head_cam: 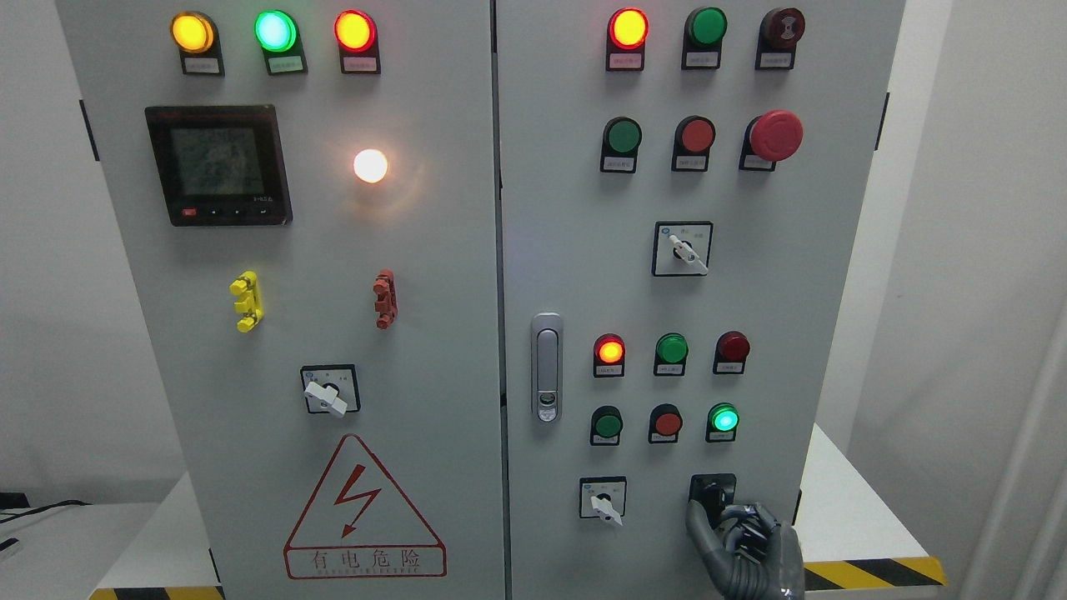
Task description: Trip black knob to open circuit
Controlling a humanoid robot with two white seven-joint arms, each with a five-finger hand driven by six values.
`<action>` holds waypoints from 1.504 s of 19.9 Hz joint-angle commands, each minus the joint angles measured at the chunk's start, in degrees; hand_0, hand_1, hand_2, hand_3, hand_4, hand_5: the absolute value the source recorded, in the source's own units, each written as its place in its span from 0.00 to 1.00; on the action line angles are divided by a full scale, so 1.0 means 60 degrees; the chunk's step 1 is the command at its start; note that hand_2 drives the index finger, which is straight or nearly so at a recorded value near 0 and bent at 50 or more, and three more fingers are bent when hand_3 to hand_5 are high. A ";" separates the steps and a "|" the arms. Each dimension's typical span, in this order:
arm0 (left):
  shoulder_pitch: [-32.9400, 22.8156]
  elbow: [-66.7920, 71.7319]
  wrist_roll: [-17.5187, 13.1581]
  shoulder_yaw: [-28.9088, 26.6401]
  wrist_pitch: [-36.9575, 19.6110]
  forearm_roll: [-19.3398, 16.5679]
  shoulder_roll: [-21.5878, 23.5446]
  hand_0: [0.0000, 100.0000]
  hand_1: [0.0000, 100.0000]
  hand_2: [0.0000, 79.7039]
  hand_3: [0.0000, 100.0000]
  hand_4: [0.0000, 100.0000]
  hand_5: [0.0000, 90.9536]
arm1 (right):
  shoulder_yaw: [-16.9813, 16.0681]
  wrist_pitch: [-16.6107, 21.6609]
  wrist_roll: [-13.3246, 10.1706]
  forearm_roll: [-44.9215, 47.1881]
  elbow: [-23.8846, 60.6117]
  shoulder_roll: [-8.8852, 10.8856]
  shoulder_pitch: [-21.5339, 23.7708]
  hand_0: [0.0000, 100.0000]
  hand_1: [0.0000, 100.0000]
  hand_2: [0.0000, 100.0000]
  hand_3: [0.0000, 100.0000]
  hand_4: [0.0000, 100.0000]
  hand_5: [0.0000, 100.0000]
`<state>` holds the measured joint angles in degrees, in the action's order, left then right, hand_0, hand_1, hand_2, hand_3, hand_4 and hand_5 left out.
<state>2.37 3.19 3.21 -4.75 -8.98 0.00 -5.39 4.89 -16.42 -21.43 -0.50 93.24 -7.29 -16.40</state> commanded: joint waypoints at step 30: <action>0.0000 -0.0005 -0.0008 0.0000 0.0003 -0.0293 0.0005 0.12 0.39 0.00 0.00 0.00 0.00 | 0.0034 0.0070 -0.0003 -0.1557 -0.0028 0.0014 0.0053 0.18 0.76 0.60 0.99 0.94 0.99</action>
<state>2.37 3.19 3.21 -4.75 -8.98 0.00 -5.39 5.08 -16.06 -21.30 -8.78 93.17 -7.24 -16.16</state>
